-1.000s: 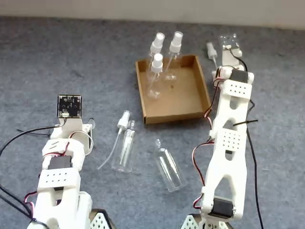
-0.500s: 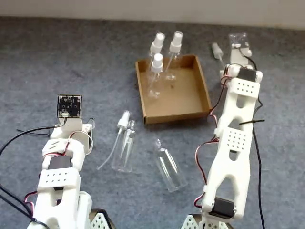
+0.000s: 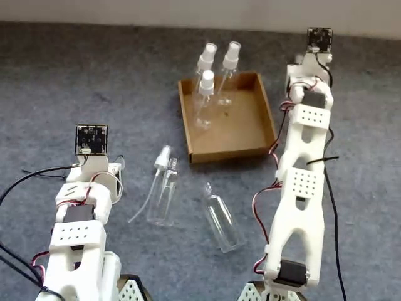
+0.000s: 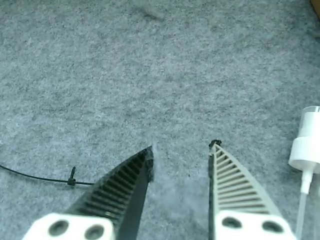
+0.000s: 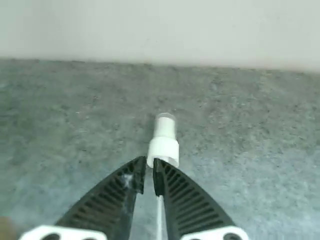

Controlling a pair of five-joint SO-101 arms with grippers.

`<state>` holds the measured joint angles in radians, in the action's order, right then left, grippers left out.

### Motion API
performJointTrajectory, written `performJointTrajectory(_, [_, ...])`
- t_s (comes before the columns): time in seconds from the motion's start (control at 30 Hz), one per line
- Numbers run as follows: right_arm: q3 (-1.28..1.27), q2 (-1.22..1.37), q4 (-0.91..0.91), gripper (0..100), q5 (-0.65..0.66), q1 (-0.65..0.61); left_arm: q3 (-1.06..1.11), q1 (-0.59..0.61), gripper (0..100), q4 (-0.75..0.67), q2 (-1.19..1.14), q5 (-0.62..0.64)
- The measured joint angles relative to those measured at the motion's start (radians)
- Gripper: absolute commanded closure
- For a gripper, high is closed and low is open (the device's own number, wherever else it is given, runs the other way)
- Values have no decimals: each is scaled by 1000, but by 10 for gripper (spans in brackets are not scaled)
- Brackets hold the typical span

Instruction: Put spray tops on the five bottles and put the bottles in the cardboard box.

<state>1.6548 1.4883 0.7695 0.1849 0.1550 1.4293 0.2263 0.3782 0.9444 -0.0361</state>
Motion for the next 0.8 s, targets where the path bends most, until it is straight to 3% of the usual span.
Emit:
performJointTrajectory(0.17, [0,17,-60,825,0,8,0,0,825,0,0,0])
performJointTrajectory(0.53, [-84,71,-273,825,-9,6,0,0,825,0,0,0])
performJointTrajectory(0.8, [-98,107,-319,825,-9,3,0,0,825,0,0,0])
